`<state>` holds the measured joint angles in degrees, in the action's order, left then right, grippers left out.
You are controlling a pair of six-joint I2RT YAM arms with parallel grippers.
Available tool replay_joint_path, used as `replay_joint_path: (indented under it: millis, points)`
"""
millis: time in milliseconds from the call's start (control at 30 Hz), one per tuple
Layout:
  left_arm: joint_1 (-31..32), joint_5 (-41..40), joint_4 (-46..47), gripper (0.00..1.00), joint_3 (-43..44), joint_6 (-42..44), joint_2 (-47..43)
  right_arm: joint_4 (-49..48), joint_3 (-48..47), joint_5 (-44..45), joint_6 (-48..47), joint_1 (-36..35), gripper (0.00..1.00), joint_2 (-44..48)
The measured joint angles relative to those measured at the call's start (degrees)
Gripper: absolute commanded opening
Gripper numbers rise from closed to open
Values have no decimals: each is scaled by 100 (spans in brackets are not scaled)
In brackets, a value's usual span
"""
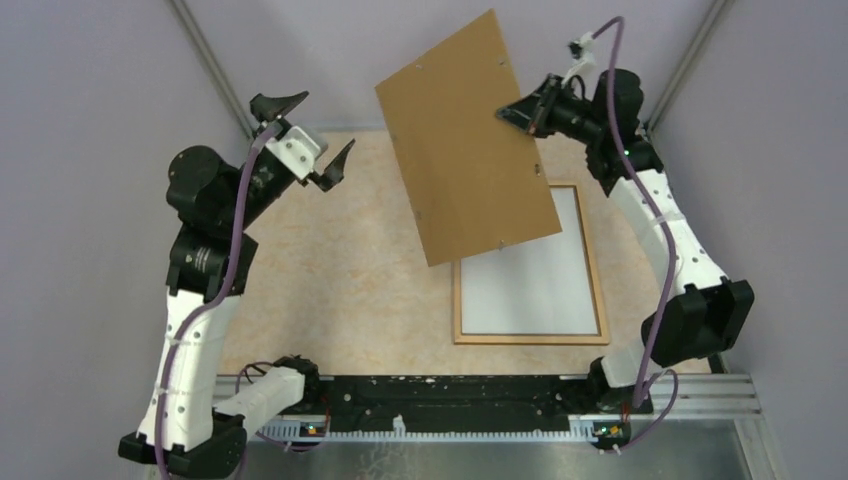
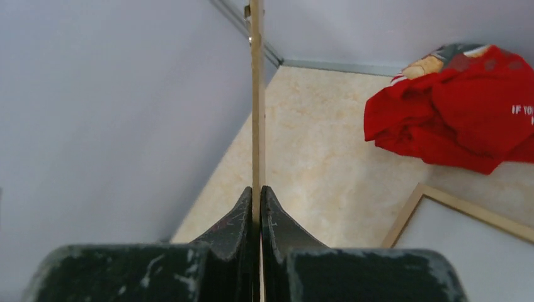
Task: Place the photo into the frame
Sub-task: Turn over the photo frame item on the photo frame.
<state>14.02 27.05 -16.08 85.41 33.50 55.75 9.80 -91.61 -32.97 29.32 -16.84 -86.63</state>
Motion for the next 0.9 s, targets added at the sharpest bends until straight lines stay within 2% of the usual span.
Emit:
replay_joint_path:
  millis: [167, 367, 533, 733, 900]
  points:
    - [0, -125, -527, 99, -70, -306, 511, -599, 1043, -549, 1390, 1287, 0, 321]
    - [0, -96, -848, 99, -761, -409, 1228, -568, 2334, -1276, 1893, 2516, 0, 988]
    - [0, -33, -946, 99, -1322, -404, 1504, 24, 2824, -1633, 1499, 3198, 0, 1561]
    - [0, 133, -872, 99, -1399, -398, 1539, 809, 2896, -1733, 531, 3230, 0, 1648]
    - [0, 208, -844, 98, -1513, -354, 1539, 1222, 3171, -1635, 90, 3228, 0, 1661]
